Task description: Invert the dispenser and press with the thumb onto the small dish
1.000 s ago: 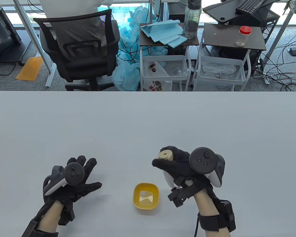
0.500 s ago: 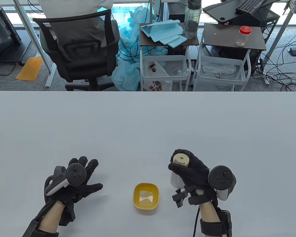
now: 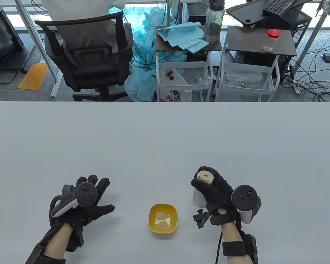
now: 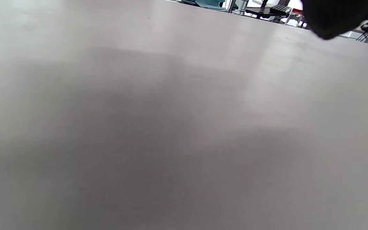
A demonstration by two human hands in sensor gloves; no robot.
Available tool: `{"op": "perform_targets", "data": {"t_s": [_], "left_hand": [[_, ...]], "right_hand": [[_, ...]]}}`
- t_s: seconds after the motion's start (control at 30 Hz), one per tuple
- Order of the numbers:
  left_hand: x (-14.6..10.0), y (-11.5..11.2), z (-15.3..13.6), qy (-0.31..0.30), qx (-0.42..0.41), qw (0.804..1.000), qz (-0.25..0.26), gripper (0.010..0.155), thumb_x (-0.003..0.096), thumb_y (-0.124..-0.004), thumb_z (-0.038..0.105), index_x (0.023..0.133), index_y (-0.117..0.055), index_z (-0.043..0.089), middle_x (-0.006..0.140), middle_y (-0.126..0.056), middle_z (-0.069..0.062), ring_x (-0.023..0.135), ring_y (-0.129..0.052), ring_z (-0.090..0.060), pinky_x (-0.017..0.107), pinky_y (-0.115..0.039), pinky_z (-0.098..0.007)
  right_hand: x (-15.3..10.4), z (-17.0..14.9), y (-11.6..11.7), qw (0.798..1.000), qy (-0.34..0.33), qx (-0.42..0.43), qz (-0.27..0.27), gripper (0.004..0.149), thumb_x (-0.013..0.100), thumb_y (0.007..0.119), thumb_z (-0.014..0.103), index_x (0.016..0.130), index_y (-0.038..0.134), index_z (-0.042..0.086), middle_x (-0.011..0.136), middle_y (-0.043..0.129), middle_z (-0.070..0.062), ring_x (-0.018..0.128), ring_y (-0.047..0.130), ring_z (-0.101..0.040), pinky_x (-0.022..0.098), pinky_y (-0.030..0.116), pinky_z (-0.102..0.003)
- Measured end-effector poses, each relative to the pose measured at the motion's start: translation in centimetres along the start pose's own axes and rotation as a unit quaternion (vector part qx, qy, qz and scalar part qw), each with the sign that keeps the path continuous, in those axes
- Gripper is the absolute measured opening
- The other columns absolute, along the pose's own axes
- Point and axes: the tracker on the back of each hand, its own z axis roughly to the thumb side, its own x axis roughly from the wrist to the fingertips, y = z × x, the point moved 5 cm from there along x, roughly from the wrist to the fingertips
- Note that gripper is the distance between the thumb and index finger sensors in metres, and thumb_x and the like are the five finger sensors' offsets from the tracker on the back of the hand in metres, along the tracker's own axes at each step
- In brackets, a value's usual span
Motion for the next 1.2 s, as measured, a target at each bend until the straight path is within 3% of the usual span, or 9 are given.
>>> {"op": "perform_targets", "data": {"t_s": [0.57,1.2], "left_hand": [[0.3,-0.2,0.1,-0.004,0.0,1.0,-0.005,0.09,0.0473,-0.068,0.081,0.11,-0.013,0.048,0.125,-0.01,-0.002,0.118,-0.012,-0.047,0.07,-0.022,-0.084],[0.3,0.0,-0.1,-0.003,-0.001,1.0,-0.002,0.09,0.0473,-0.068,0.081,0.109,-0.013,0.048,0.125,-0.01,-0.002,0.118,-0.012,-0.047,0.07,-0.022,-0.084]], "right_hand": [[-0.3,-4.5,2.2,0.994,0.062,-0.062,0.062,0.08,0.039,0.089,0.063,0.095,0.071,0.008,0.09,0.082,-0.019,0.08,0.088,-0.044,0.061,0.073,-0.06],[-0.4,-4.5,2.6,0.994,0.058,-0.055,0.071,0.08,0.039,0.092,0.057,0.099,0.066,0.01,0.096,0.077,-0.019,0.085,0.082,-0.045,0.063,0.068,-0.064]]}}
